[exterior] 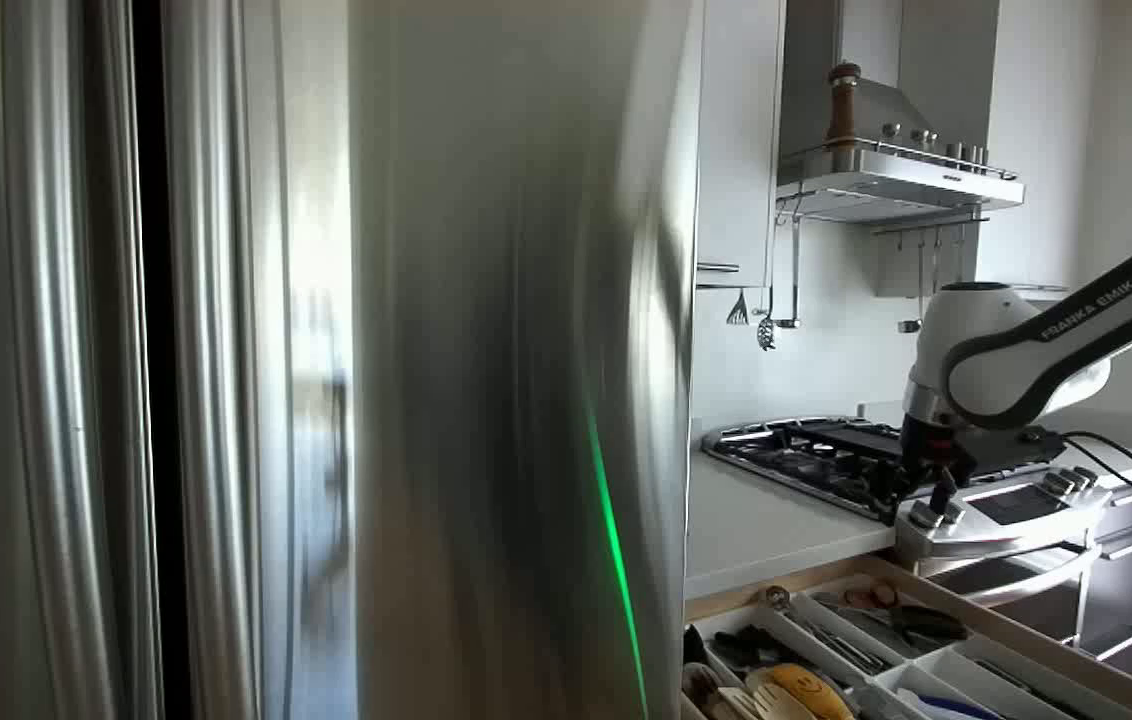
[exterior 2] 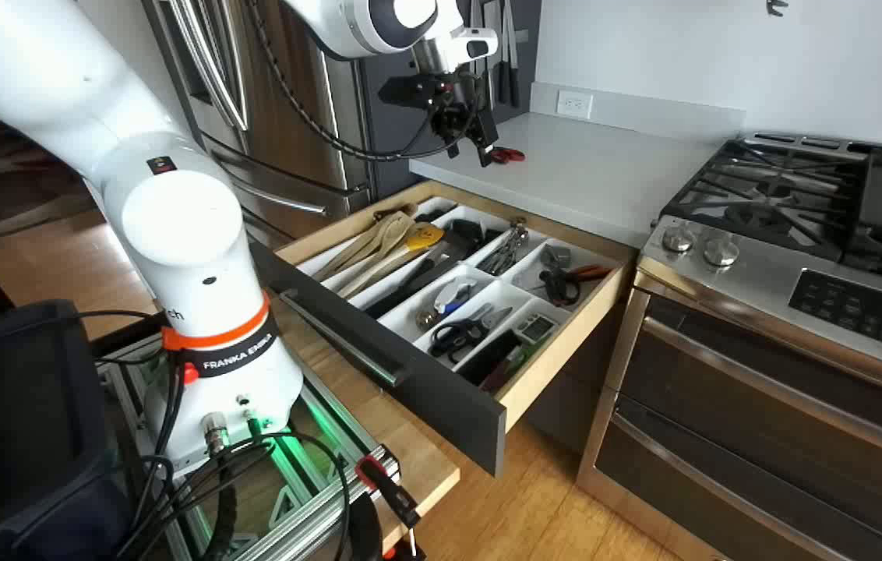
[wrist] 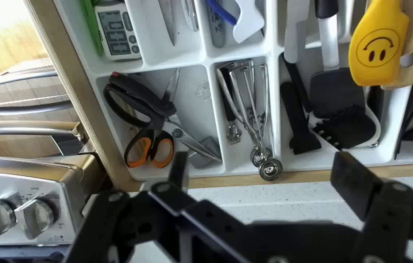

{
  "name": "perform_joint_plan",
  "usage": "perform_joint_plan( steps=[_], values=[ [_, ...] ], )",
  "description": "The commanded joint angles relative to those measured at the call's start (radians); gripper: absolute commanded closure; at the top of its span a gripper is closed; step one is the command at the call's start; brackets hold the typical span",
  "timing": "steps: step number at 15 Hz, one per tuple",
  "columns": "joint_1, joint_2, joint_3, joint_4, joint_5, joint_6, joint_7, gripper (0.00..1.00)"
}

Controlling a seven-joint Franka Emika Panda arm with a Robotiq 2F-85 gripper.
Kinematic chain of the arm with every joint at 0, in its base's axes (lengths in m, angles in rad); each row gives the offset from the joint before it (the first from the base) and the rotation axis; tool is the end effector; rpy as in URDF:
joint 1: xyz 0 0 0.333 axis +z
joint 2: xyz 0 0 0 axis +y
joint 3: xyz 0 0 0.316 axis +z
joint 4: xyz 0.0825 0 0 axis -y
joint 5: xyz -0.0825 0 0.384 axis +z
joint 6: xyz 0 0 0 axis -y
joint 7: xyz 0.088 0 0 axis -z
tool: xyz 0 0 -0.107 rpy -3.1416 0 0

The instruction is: Take the scoop out of the drawer and put it on the countertop

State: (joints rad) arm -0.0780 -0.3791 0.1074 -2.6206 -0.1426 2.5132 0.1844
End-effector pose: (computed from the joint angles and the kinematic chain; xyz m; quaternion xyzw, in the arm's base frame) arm 0.4252 0.0132 0.4026 0.9884 -0.0262 0.1394 0.0548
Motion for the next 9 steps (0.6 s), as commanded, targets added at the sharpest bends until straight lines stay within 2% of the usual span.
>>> perform_joint_plan(
  steps=[1, 7, 9],
  values=[
    [0.009, 0.000, -0.010, 0.001, -0.005, -0.002, 0.003, 0.00],
    [0.012, 0.020, -0.009, 0.008, -0.005, 0.000, -0.003, 0.00],
    [-0.011, 0.085, 0.016, 0.016, -0.051, 0.070, 0.045, 0.00]
  ],
)
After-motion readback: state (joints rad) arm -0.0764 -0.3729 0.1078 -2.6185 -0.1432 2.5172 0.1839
